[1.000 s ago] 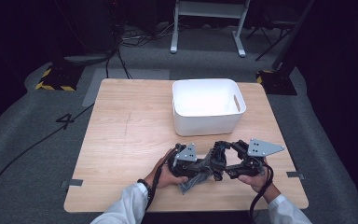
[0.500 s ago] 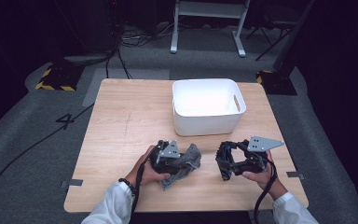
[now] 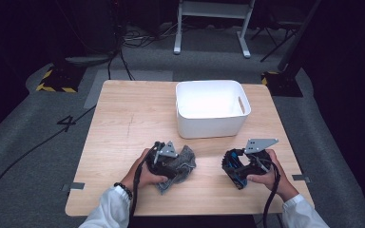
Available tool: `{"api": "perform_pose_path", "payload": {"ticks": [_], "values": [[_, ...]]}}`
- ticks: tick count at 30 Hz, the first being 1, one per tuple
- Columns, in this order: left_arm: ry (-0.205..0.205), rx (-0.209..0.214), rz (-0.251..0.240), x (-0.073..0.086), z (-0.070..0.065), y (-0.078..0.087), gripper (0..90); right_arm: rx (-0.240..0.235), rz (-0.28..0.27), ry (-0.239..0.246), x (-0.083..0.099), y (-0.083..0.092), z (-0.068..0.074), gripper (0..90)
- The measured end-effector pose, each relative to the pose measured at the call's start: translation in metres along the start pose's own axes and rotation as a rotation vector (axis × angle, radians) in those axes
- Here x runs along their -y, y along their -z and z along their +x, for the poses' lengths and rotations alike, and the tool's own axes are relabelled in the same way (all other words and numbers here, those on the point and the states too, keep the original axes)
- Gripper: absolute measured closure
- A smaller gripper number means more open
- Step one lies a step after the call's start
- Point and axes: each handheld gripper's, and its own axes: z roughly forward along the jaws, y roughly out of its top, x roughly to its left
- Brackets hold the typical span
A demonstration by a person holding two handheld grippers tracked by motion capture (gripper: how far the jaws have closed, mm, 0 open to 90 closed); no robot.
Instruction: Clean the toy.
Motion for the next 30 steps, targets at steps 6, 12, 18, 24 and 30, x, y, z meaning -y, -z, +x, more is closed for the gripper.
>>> {"api": "perform_pose_path", "payload": {"ticks": [6, 12, 18, 24, 30], "values": [[0.046, -0.028, -0.025, 0.007, -0.002, 0.007, 26.4, 0.007, 0.139, 0.024, 0.007, -0.014, -0.001, 25.4], [0.096, -0.062, -0.101, 0.008, 0.002, 0.019, 16.4, 0.000, 0.239, 0.048, 0.016, -0.029, -0.002, 25.2], [0.120, -0.127, -0.190, 0.001, 0.002, 0.032, 16.4, -0.011, 0.311, 0.082, 0.023, -0.042, 0.002, 25.0], [0.148, -0.216, -0.275, -0.008, 0.008, 0.045, 16.5, -0.011, 0.311, 0.068, 0.026, -0.047, 0.002, 23.6], [0.155, -0.257, -0.332, -0.020, 0.014, 0.054, 16.5, -0.026, 0.277, 0.063, 0.028, -0.048, 0.002, 18.6]]}}
